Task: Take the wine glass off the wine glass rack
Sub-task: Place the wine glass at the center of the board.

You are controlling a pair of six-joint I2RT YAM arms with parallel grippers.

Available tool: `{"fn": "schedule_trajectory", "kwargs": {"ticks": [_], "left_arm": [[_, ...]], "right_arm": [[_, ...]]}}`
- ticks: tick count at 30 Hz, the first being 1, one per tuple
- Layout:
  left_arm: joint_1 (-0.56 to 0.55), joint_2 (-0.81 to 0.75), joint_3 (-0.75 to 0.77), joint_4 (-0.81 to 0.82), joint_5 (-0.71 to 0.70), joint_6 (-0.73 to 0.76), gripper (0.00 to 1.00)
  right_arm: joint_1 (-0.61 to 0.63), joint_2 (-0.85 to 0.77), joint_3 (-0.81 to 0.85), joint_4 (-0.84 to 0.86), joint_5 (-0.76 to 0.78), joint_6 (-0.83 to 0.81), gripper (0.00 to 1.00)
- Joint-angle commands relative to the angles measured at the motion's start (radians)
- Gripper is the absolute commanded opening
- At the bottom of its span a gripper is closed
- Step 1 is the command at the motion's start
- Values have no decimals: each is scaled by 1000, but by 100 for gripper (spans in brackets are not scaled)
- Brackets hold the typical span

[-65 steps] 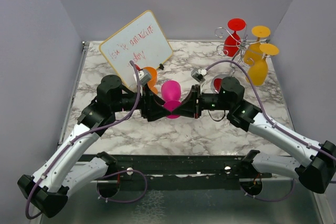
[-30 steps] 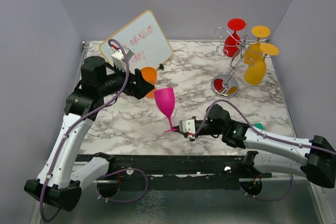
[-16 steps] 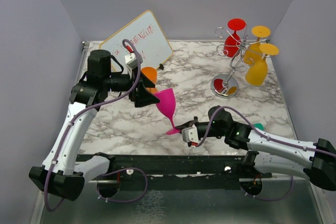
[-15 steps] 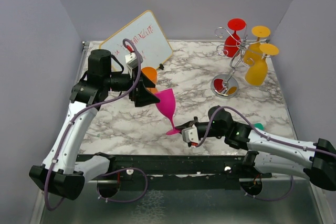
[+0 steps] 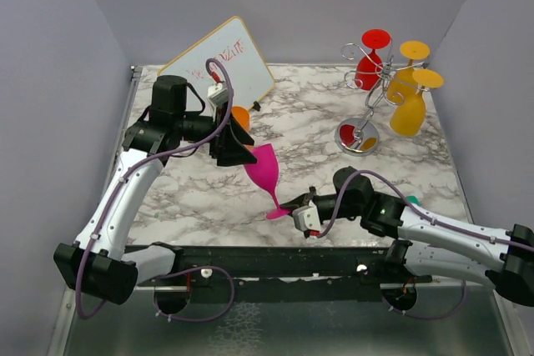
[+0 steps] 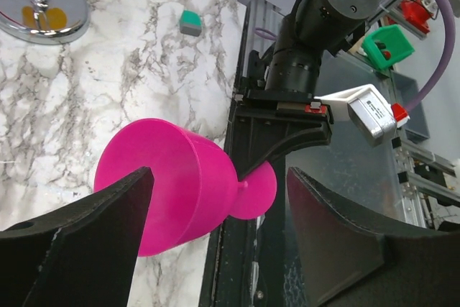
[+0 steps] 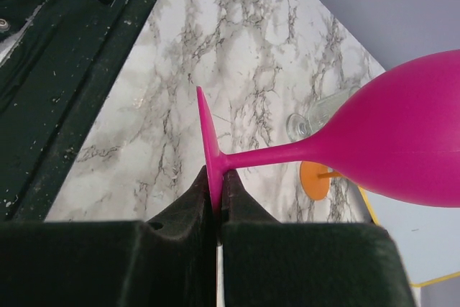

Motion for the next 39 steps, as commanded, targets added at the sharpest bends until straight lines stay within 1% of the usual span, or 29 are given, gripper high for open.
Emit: {"fn": "schedule_trajectory", "kwargs": {"ticks": [1,3,6,9,12,15,17,20,24,27,30,31,36,39], "left_arm": [[-27,30,-21,-7,80,19,74],[-42,36,-29,-7,93,21,71],[-54,29,-51,-8,67,18,66],[-58,17,-76,-6,69,21,57],[-65,4,-96,-6,68,20,46],[-76,-13,-110,-5,74,27,38],[-82,-20,-112,-7,77,38,27],[-90,-27,-112,-8,88,44,0],[-93,-45,-123,-7,82,52,0],[-94,-57,-127,-8,77,54,0],[-94,-68,-129,-6,70,52,0],[-93,-69,-128,-6,64,51,0],[-94,-80,-126,-7,34,49,0],[-93,-88,-128,-7,-15,35,0]], "right_arm": [[5,-20,32,-55,-42,-32,1],[5,-18,31,-55,-40,-32,1],[5,-14,37,-54,-26,-45,1],[5,-12,41,-54,-7,-55,1],[5,-18,45,-54,19,-56,1],[5,-33,56,-54,47,-54,1],[4,-35,61,-59,50,-51,1],[4,-26,75,-96,36,-61,1],[5,-12,80,-110,30,-52,4],[5,-3,86,-104,34,-27,10],[5,4,94,-85,50,17,20],[5,6,98,-81,52,29,21],[5,8,110,-97,49,43,22],[5,-14,99,-107,48,79,26]]}}
